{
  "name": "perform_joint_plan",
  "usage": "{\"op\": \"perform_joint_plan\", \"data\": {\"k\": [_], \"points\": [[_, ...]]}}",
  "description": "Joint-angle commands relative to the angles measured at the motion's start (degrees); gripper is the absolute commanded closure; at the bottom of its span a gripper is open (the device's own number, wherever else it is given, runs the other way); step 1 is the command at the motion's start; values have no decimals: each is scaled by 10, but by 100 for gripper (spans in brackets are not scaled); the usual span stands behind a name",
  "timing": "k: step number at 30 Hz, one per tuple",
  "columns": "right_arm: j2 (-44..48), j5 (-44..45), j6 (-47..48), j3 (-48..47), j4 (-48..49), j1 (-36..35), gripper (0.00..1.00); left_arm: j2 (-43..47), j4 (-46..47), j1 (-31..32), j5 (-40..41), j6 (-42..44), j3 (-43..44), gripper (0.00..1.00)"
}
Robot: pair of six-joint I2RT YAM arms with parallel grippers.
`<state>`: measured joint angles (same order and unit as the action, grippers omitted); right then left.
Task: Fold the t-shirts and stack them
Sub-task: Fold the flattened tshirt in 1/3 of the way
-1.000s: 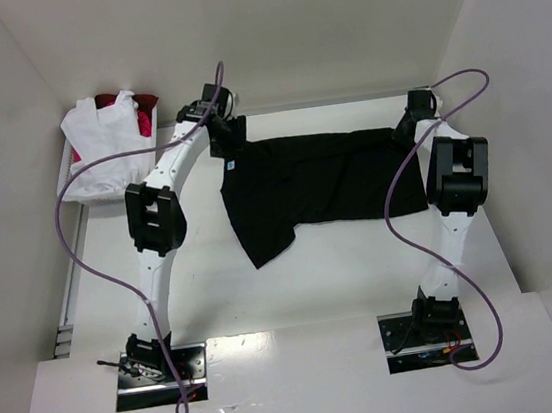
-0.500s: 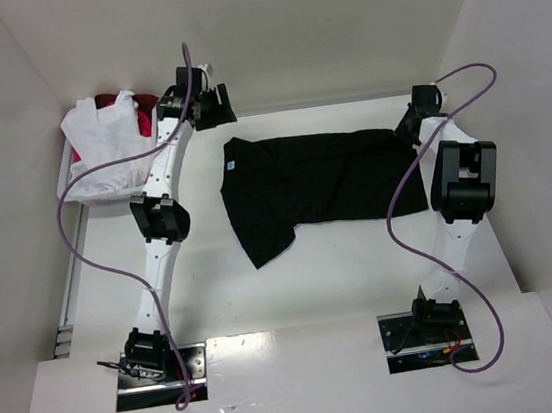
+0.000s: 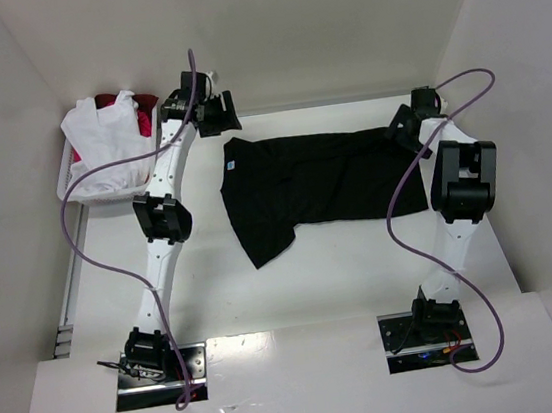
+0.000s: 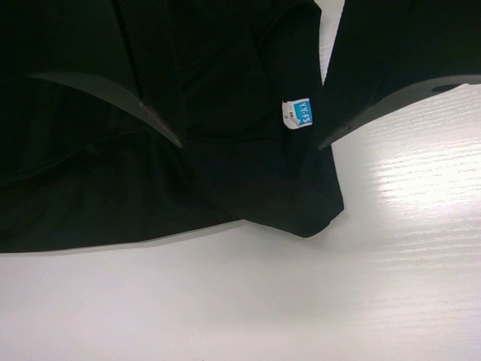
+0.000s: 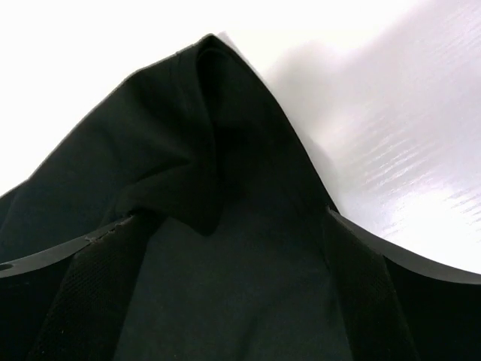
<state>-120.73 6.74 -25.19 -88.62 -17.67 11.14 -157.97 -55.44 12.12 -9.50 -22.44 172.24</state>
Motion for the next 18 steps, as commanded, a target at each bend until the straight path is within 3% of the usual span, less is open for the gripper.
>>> {"op": "perform_joint_plan", "data": {"k": [1,11,18], "points": [[13,19,1,-48,11,5,0,-9,2,-2,-19,6,22,24],[-68,1,1,-177,0,10,2,-32,-4,4,-14,6,22,25],[-116,-17,1,-201,-22,10,21,-50,-4,4,-20,6,22,29]]}}
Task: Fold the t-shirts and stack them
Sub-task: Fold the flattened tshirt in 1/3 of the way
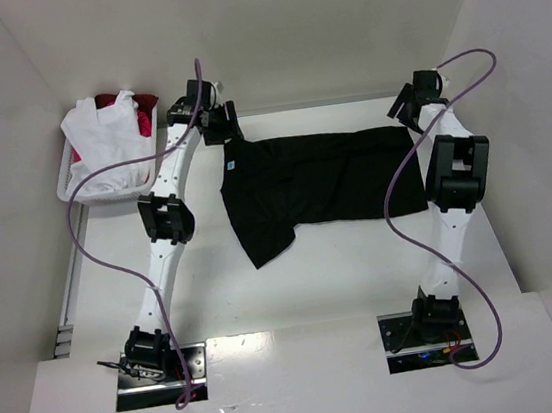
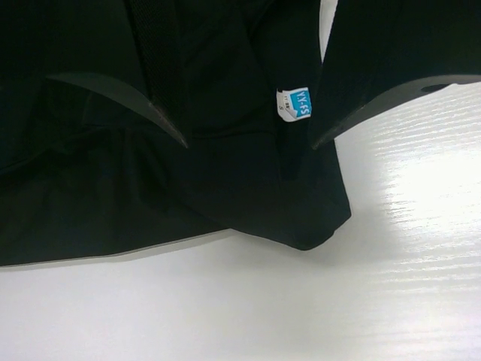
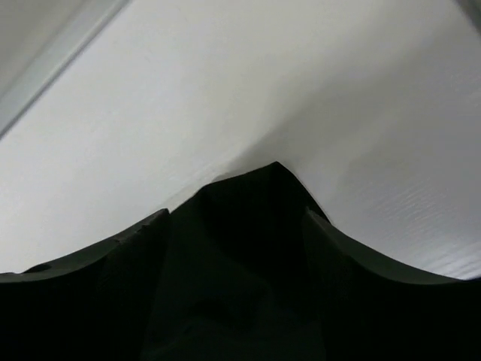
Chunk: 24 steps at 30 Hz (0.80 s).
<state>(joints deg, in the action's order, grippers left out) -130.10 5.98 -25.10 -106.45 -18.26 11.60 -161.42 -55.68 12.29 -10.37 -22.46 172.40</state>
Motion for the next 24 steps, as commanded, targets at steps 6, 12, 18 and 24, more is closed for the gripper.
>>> {"op": "perform_joint_plan", "data": {"k": [6,12,18,24], "points": [[-52,-10,0,-35,-16,5,32,-21,-1,3,-11,7,15,33],[-81,-21,0,-75,-33,5,54,-27,-1,3,-11,7,15,47],[-102,-26,5,-100,-43,5,63,-43,4,3,-11,-5,21,48],[-107,-26,10,-105,-49,5,73,-59,9,3,-18,-16,32,48]]}}
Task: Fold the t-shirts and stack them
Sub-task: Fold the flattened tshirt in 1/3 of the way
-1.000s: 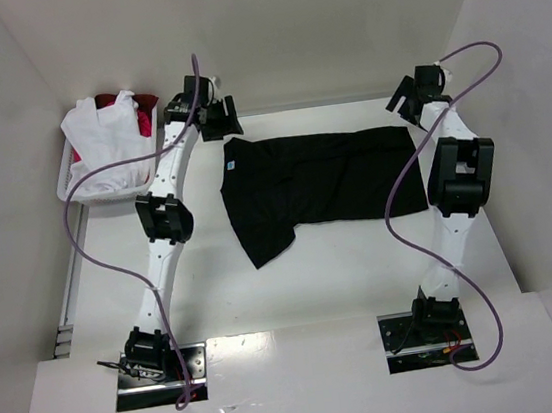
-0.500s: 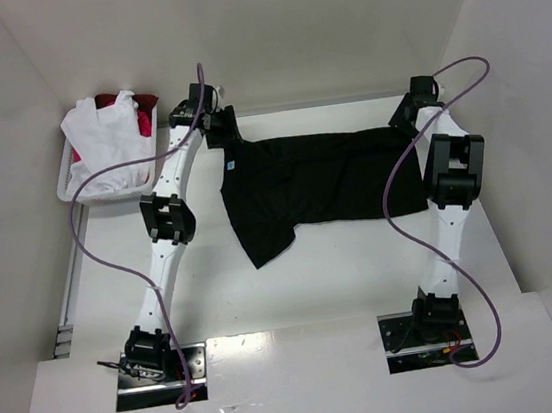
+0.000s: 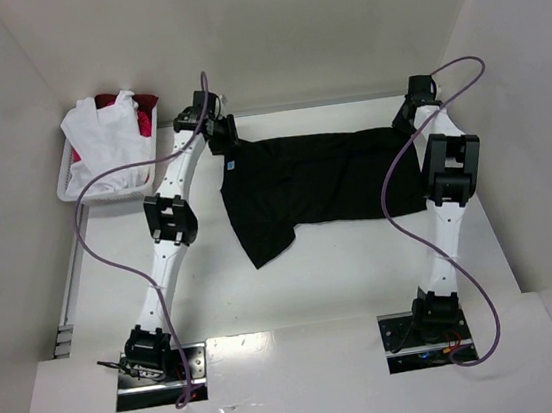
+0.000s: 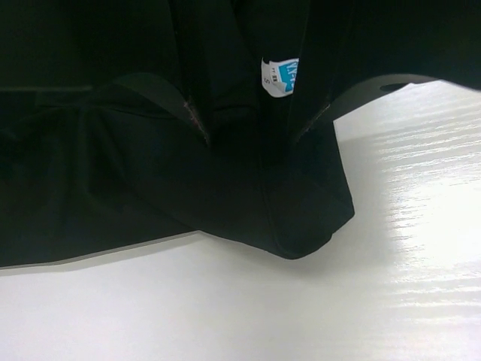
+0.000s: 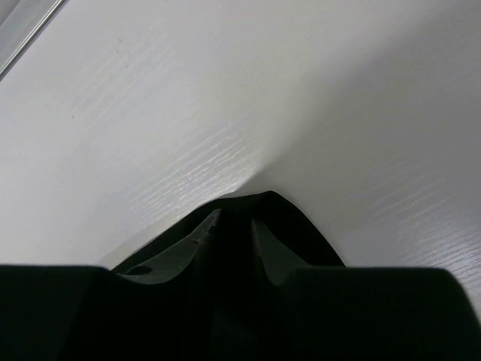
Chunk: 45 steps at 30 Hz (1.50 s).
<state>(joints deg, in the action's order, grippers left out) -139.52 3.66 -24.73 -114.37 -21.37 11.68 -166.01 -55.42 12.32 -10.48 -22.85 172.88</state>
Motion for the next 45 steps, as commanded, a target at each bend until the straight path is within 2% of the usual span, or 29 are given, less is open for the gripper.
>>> {"op": "perform_joint_plan", "data": {"k": [1,3,5,8,10,12,16,19,33,35,36,37,38,39,40,41,42,45], "points": [[-13,-3,6,-31,-18,4,74,-13,7,3,-16,-12,27,48],[-13,2,12,-38,-24,4,79,-20,7,3,-28,-12,33,50],[-19,7,12,-46,-29,4,84,-33,7,3,-28,-18,46,59],[-19,7,17,-58,-29,4,86,-39,7,3,-33,-29,59,73],[-19,7,17,-63,-29,4,87,-39,7,3,-33,-29,59,79],[-24,13,17,-63,-34,4,88,-39,7,3,-25,-29,59,88],[-30,28,17,-77,-39,4,92,-39,-8,3,20,-29,64,100],[-36,33,17,-98,-39,4,95,-39,-22,-9,26,-34,64,100],[-87,41,23,-211,-74,10,95,-22,-43,-26,56,-24,64,100],[-92,19,23,-220,-79,10,91,-17,-43,-32,56,-24,64,100],[-92,11,23,-220,-79,10,84,-17,-43,-32,50,-24,64,100],[-92,0,23,-220,-79,10,78,-11,-43,-32,36,-24,64,97],[-97,0,23,-220,-79,10,71,-11,-43,-37,28,-18,64,90],[-97,-8,23,-225,-79,10,65,-11,-37,-37,18,-18,64,76],[-97,-8,23,-225,-79,10,51,-11,-36,-37,6,-11,59,64],[-97,-21,23,-225,-79,10,45,-5,-30,-37,-10,-11,59,56],[-97,-26,28,-225,-79,10,41,-5,-30,-37,-10,-6,59,42],[-78,-50,35,-214,-86,10,34,9,-30,-32,-22,-1,59,30]]}}
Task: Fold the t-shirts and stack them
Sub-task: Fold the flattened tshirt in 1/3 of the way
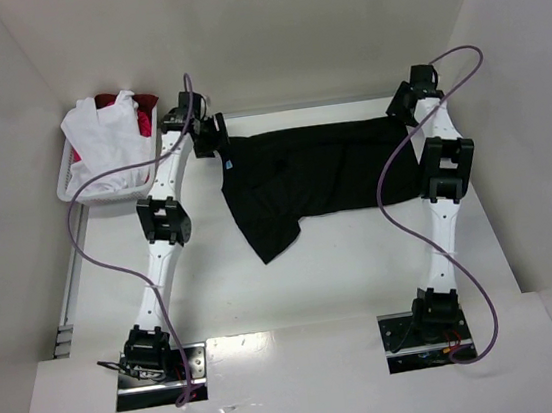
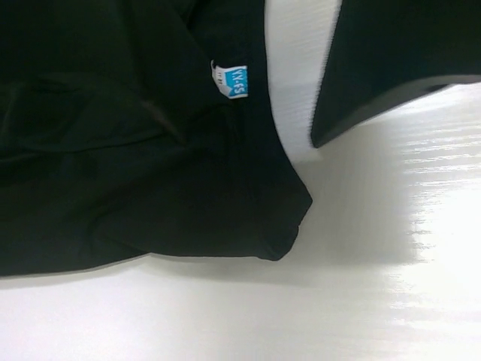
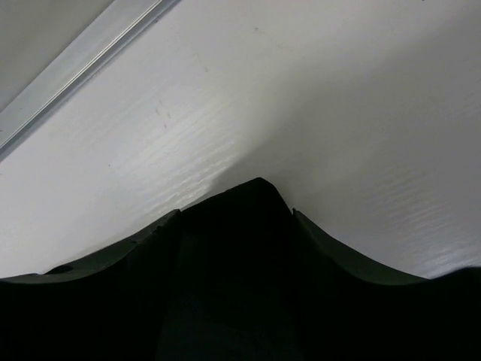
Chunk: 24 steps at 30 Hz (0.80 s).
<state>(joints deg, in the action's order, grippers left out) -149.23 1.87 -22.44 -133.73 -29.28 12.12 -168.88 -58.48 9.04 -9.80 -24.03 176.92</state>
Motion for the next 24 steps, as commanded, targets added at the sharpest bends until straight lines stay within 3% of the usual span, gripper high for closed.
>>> {"op": "perform_joint_plan", "data": {"k": [1,7,15,24], "points": [[26,-32,13,-13,-7,5,34,44,0,1,-29,11,13,23],[125,-64,18,140,47,5,33,88,-5,6,-35,29,-4,11],[208,-75,13,279,89,5,33,147,-28,63,-22,57,-54,11],[214,-46,23,310,89,5,34,129,-57,126,55,26,-64,18]]}}
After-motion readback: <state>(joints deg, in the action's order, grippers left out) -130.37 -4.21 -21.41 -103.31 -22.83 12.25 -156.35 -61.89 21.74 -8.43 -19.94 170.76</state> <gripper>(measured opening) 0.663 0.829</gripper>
